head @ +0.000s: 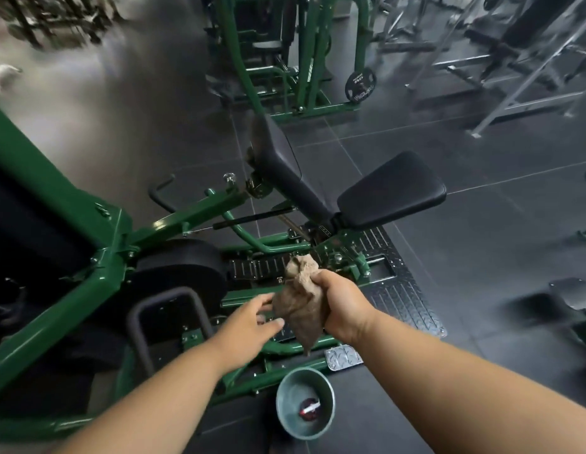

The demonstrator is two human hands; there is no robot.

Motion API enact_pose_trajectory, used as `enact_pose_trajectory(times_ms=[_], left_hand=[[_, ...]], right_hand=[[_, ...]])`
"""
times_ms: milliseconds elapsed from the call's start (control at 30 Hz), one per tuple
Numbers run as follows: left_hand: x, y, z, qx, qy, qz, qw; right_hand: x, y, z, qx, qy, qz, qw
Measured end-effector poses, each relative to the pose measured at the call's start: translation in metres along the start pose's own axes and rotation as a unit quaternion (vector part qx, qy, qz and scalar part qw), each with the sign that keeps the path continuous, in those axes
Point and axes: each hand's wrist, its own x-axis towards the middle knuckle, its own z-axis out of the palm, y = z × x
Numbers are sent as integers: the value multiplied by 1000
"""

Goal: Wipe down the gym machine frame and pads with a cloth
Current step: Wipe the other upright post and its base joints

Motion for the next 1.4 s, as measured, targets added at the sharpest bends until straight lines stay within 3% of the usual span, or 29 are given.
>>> enact_pose_trajectory(times_ms=[133, 400, 600, 733, 833, 967, 1300, 1400], left_hand=[[25, -14, 28, -20, 37, -7, 999], [34, -13, 60, -81, 46, -85, 992], [20, 14, 85, -163, 138, -105, 971], [8, 24, 117, -286, 220, -143, 922], [0, 28, 155, -391, 235, -146, 878], [-22, 38, 192, -380, 216, -176, 882], [-54, 34, 215, -323, 310, -190, 874], [-60, 23, 210, -282, 308, -201, 886]], right_hand=[[12, 5, -13, -1, 2, -9, 1000], [31, 10, -73, -90, 86, -17, 992], [40, -7, -116, -107, 44, 21, 993], [41, -23, -147, -91, 5, 36, 995], [35, -29, -169, -111, -14, 75, 991], [17, -37, -188, -115, -54, 94, 987], [-27, -49, -186, -210, -125, 88, 966], [-34, -46, -175, -232, -142, 64, 960]])
